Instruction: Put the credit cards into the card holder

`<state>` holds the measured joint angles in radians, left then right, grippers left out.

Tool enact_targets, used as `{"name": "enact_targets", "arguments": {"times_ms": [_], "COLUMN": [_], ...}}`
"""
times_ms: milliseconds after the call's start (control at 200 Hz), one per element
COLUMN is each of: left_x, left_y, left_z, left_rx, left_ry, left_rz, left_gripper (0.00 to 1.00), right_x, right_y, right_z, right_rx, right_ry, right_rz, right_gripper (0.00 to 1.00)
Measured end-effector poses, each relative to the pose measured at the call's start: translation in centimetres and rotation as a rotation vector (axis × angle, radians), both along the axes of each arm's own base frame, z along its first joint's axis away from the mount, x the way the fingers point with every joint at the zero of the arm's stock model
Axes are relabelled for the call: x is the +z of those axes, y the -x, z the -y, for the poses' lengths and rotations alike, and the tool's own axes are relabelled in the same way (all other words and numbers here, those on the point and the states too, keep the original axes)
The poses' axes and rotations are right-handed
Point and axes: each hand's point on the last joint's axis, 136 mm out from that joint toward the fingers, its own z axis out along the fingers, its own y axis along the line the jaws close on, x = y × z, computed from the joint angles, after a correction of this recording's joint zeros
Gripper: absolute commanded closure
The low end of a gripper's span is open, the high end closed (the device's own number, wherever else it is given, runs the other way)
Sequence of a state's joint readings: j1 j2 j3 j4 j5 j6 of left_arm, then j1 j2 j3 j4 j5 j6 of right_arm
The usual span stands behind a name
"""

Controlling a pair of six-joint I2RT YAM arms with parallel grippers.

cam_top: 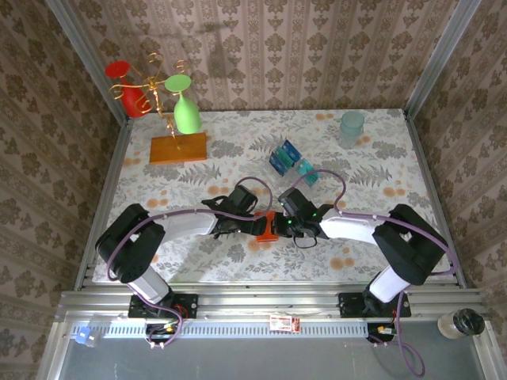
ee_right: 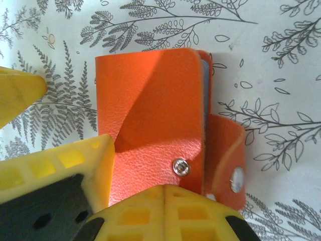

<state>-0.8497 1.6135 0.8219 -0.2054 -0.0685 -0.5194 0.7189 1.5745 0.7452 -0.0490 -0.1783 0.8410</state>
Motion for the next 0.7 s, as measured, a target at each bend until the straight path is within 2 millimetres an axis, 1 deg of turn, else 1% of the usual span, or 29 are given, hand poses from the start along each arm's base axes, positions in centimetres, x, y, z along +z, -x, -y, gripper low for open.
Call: {"name": "enact_targets", "arguments": {"times_ms": [55, 215, 300, 420, 530, 700], "left_x": [0.0, 0.0, 0.0, 0.1, 0.1, 0.2], "left_y": [0.0, 0.0, 0.0, -0.1, -0.1, -0.1], "left_z": [-0.2, -0.4, -0.4, -0.2, 0.0, 0.1], "left_rx": [0.003, -0.003, -0.012, -0.034, -0.054, -0.068], "left_ry": [-0.009, -0.028, -0.044, -0.080, -0.118, -0.161], "left_rz": [0.001, 0.008, 0.015, 0.032, 0.049, 0.074], "left_gripper": [0.00, 0.00, 0.00, 0.00, 0.00, 0.00], "right_x": [0.6, 2.9, 3.5, 3.4, 3.1, 2.1], "right_y": [-0.1, -1.5, -2.0, -2.1, -1.8, -1.7], "right_z": [0.4, 2.5, 3.3, 3.9, 4.1, 4.0], "right_rx": [-0.011, -0.071, -0.089, -0.091, -0.075, -0.060], "right_ry": [-0.006, -0.027, -0.018, 0.002, 0.023, 0.046], "right_rz": [0.001, 0.029, 0.031, 0.020, 0.009, -0.021], "right_gripper": [0.98, 0.98, 0.97, 0.91, 0.80, 0.75]}}
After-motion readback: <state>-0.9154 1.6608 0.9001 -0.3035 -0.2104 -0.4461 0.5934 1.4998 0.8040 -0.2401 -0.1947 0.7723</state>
